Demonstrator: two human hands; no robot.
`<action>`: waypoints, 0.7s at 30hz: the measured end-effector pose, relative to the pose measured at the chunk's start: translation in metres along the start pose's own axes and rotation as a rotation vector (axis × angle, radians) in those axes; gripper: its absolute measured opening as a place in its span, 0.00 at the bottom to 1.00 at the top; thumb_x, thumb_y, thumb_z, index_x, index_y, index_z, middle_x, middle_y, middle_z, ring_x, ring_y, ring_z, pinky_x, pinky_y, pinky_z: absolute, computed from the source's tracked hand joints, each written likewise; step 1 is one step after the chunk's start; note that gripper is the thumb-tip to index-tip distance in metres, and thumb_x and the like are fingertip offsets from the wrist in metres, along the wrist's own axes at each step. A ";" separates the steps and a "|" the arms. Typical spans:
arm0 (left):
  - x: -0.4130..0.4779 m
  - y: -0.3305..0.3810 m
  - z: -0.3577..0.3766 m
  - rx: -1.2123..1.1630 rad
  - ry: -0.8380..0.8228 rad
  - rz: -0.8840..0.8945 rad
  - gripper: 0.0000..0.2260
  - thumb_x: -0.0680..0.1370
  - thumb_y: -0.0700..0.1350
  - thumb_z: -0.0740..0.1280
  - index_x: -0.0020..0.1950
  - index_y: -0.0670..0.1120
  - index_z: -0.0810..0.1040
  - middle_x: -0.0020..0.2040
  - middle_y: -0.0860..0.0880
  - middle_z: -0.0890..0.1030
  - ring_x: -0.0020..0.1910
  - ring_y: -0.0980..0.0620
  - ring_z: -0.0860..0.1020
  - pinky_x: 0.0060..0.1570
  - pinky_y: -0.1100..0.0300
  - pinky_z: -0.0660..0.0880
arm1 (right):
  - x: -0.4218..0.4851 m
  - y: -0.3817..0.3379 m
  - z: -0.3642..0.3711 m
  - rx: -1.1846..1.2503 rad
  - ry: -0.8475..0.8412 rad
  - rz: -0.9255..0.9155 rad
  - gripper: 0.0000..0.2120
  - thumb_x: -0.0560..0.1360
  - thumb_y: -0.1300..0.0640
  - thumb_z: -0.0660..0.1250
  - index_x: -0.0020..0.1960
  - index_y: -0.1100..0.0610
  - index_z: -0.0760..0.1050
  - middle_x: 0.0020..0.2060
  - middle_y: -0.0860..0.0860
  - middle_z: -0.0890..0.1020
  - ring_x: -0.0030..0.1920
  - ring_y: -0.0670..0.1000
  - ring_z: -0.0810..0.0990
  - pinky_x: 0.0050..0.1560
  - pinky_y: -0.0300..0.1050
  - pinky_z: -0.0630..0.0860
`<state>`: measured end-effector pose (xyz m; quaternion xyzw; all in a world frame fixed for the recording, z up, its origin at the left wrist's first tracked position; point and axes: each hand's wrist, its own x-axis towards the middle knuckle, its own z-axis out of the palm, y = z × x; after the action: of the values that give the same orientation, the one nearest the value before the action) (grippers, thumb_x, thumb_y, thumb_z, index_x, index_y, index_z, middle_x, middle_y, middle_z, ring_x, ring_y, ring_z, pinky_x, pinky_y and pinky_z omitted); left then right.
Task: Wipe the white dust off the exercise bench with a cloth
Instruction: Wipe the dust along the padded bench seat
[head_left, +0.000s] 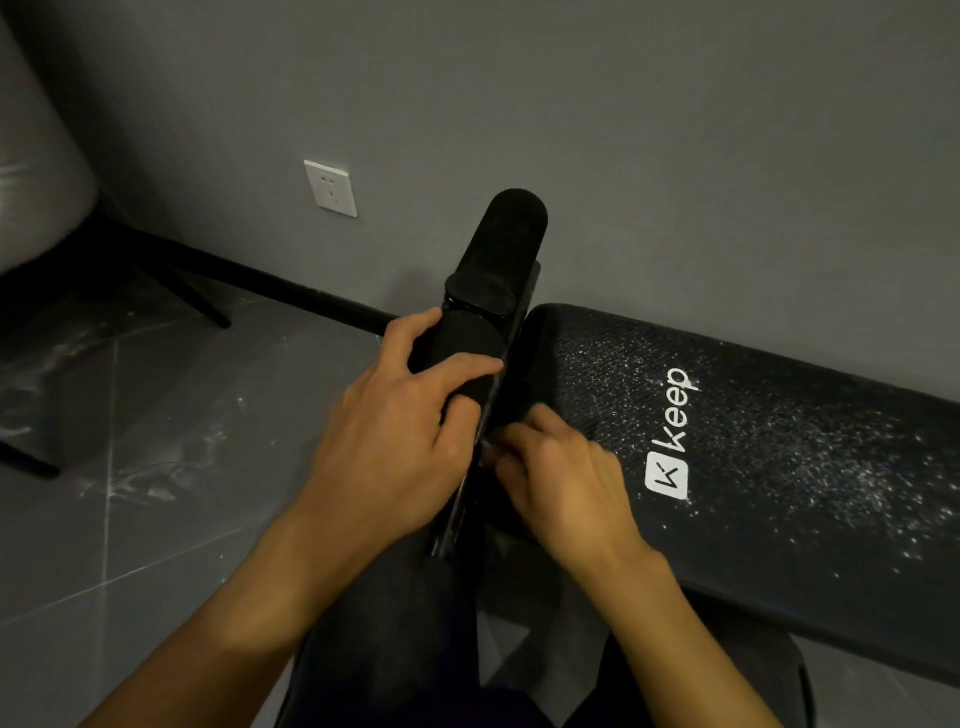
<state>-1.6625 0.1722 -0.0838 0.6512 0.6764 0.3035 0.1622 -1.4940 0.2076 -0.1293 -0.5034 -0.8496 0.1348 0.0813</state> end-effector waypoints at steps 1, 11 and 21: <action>0.000 0.000 0.000 -0.009 0.008 0.003 0.21 0.78 0.54 0.55 0.67 0.63 0.78 0.79 0.54 0.61 0.59 0.52 0.78 0.54 0.49 0.81 | -0.001 0.000 0.001 0.008 -0.009 -0.007 0.14 0.81 0.42 0.57 0.60 0.44 0.76 0.52 0.45 0.73 0.46 0.54 0.82 0.40 0.51 0.76; -0.003 0.001 0.003 0.053 0.044 0.005 0.23 0.77 0.58 0.53 0.67 0.62 0.79 0.81 0.51 0.63 0.52 0.51 0.80 0.50 0.50 0.80 | -0.024 0.008 0.007 0.049 0.080 0.052 0.12 0.79 0.41 0.62 0.59 0.42 0.77 0.49 0.44 0.75 0.43 0.53 0.83 0.38 0.52 0.79; -0.005 0.003 0.005 0.100 0.053 0.011 0.20 0.77 0.58 0.60 0.68 0.65 0.78 0.82 0.51 0.62 0.58 0.49 0.80 0.54 0.53 0.77 | -0.022 0.014 0.006 0.053 0.121 0.129 0.10 0.79 0.42 0.64 0.58 0.42 0.78 0.49 0.42 0.76 0.45 0.51 0.82 0.40 0.50 0.78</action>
<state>-1.6569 0.1683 -0.0864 0.6538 0.6913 0.2873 0.1097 -1.4736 0.1939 -0.1394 -0.5619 -0.8052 0.1316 0.1367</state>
